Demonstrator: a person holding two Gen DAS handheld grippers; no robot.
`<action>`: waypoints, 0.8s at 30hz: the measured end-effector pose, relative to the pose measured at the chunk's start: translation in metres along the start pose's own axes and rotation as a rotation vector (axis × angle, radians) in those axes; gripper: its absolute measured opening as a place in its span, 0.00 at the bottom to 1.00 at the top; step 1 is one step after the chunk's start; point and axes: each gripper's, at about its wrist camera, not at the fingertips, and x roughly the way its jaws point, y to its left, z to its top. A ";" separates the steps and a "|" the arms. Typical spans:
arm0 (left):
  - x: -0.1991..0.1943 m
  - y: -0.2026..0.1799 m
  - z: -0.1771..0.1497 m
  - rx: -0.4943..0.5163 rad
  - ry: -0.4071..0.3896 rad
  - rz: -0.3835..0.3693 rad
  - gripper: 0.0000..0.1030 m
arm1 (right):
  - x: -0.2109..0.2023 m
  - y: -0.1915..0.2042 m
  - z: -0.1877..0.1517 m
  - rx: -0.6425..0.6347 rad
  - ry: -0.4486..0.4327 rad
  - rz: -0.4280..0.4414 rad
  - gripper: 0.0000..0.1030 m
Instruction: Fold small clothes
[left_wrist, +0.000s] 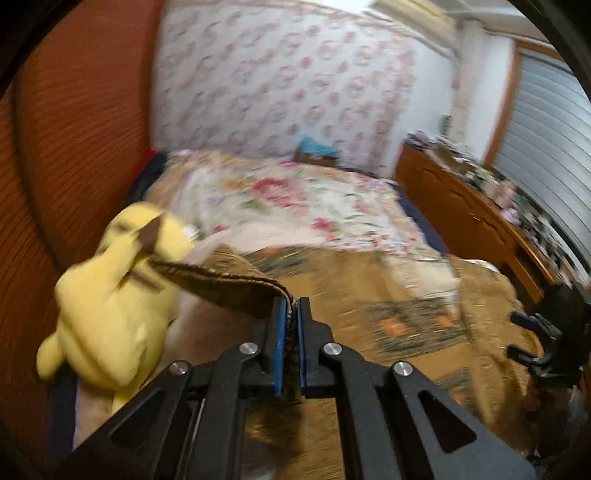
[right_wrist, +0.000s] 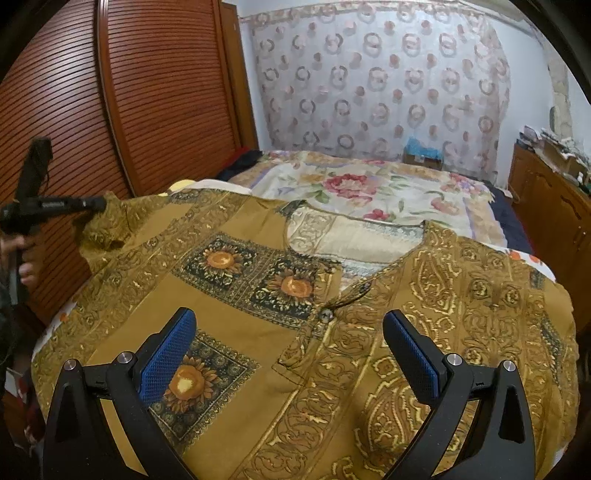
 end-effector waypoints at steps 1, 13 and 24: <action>0.001 -0.016 0.005 0.031 -0.002 -0.025 0.01 | -0.003 -0.001 -0.001 0.003 -0.005 -0.005 1.00; 0.021 -0.086 -0.008 0.198 0.060 -0.046 0.45 | -0.033 -0.021 -0.015 0.045 -0.015 -0.084 1.00; 0.033 -0.054 -0.047 0.140 0.114 0.061 0.51 | -0.005 -0.005 0.009 -0.024 0.025 0.005 0.92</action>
